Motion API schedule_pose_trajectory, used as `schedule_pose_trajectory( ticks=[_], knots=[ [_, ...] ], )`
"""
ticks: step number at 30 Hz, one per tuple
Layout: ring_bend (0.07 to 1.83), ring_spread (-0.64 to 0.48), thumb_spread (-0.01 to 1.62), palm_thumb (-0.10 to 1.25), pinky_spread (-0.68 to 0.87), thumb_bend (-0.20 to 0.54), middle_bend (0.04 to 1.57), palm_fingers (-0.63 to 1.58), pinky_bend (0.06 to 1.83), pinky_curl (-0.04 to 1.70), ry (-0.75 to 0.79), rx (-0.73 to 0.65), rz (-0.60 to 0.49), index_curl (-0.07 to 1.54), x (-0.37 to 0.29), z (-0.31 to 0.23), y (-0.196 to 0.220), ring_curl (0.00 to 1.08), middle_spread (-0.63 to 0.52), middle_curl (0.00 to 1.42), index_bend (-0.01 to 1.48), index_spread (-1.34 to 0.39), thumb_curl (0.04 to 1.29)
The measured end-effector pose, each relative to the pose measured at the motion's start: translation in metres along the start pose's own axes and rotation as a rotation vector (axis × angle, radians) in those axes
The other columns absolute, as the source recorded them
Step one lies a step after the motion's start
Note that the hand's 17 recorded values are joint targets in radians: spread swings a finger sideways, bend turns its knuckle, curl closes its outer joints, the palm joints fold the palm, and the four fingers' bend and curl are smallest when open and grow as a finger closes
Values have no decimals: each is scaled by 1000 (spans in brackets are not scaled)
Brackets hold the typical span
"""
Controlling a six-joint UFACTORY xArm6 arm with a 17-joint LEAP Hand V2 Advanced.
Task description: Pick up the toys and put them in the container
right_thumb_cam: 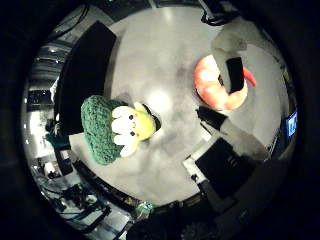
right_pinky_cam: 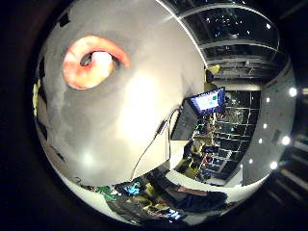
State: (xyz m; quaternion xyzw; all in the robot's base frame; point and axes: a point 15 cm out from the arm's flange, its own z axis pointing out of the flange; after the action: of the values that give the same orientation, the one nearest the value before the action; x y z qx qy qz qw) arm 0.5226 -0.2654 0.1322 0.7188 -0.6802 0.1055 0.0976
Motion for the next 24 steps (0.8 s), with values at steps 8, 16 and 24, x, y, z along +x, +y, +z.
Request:
schedule_pose_trajectory(
  ticks=[8,16,24],
  knots=[
    [287,91,863,830,339,-36,257,147,398,245,-30,-94,19,406,1,34,22,176,-40,334,463,-442,399],
    [218,136,873,817,347,-29,184,182,330,253,-18,-97,38,379,17,38,25,188,7,317,351,-437,394],
    [199,144,876,811,349,-28,173,179,321,267,-10,-82,52,364,28,37,16,202,22,299,264,-429,393]
  ],
)
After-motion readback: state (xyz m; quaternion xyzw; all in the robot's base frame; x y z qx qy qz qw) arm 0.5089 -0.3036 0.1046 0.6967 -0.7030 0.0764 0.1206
